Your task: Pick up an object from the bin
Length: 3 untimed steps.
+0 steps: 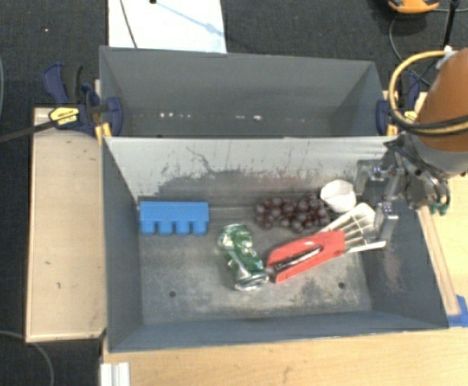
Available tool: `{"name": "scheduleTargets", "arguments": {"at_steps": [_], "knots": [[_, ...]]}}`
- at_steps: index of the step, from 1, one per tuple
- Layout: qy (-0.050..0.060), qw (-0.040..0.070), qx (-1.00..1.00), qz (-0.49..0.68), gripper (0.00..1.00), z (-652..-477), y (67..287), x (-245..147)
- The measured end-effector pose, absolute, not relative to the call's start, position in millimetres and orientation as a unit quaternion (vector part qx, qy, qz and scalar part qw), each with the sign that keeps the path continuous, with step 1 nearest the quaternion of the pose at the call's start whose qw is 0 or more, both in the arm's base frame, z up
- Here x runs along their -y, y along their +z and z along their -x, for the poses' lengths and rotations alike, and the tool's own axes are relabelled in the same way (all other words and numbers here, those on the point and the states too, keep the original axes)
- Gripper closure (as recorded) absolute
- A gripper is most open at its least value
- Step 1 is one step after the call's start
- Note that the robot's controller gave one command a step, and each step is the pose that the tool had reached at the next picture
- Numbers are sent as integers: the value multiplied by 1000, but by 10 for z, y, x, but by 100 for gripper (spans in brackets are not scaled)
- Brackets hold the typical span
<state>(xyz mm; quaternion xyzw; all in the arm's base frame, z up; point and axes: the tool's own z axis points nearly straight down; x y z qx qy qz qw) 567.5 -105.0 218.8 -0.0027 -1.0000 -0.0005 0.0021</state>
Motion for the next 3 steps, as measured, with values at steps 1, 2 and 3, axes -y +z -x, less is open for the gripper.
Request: {"name": "scheduleTargets", "arguments": {"at_steps": [1,2,3], "knots": [[0,-2,1000,2,0,-5689,2236,1048],[1,-5,1000,-12,0,-5538,1811,1004],[1,-4,1000,-23,0,-5441,1227,906]]}}
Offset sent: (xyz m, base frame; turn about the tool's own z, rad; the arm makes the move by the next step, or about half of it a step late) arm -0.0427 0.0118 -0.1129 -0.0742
